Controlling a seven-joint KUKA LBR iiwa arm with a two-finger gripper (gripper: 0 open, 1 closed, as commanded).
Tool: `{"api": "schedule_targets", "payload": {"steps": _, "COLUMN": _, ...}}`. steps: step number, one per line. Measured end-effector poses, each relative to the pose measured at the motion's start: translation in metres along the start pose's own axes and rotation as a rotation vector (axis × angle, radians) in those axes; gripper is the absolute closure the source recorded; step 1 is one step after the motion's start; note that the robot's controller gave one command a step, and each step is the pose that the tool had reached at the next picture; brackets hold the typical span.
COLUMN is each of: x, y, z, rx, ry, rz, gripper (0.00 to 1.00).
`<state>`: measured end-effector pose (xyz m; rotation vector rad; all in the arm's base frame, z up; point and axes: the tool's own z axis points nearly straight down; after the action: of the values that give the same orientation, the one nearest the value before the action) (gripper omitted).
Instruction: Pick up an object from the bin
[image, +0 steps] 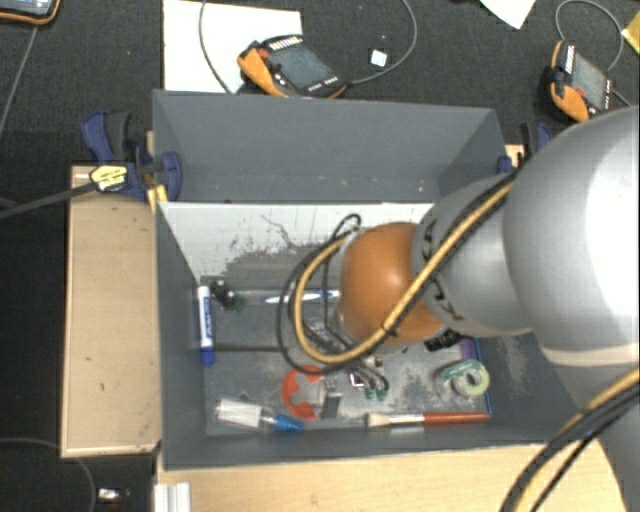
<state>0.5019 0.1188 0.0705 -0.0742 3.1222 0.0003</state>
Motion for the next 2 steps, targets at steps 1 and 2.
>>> {"api": "schedule_targets", "payload": {"steps": 1, "x": -0.0011, "y": -0.0020, "z": -0.0009, "rx": -0.003, "ry": 0.008, "rz": 0.033, "gripper": 1.00}}
{"api": "schedule_targets", "payload": {"steps": 2, "x": -0.0013, "y": -0.0022, "z": -0.0010, "rx": -0.003, "ry": 0.008, "rz": 0.034, "gripper": 1.00}}
